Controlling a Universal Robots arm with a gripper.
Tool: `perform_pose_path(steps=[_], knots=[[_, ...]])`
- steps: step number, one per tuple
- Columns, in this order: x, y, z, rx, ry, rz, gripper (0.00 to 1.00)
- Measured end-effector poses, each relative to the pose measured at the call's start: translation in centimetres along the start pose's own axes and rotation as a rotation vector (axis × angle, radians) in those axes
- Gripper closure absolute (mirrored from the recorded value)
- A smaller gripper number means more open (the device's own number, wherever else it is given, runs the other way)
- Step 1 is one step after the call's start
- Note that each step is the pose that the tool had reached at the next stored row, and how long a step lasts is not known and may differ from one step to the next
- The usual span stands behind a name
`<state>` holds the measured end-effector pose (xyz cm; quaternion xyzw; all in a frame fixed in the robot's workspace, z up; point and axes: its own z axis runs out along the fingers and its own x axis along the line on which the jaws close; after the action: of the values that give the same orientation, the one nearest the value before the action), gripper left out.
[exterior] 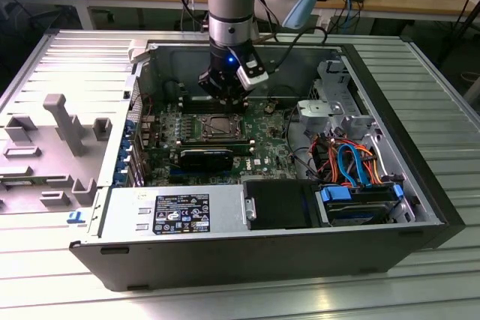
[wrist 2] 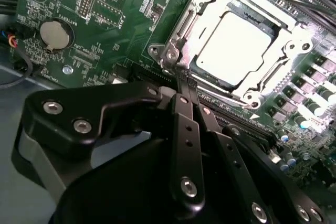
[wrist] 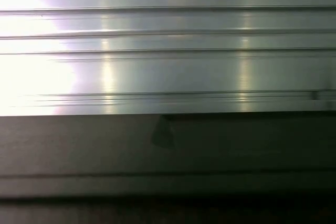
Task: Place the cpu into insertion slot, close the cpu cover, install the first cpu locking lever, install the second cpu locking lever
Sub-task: 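Install the first cpu locking lever, then install the second cpu locking lever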
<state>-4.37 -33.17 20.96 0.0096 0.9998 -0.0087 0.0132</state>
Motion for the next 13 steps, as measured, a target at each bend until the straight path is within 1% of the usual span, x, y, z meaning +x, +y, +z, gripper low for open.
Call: perform_pose_path(steps=[9,13], knots=[[-0.04,0.0,-0.07,0.0,0.0001,0.0,0.89],[-0.05,-0.14,-0.08,0.0001,0.0002,0.0,0.89]])
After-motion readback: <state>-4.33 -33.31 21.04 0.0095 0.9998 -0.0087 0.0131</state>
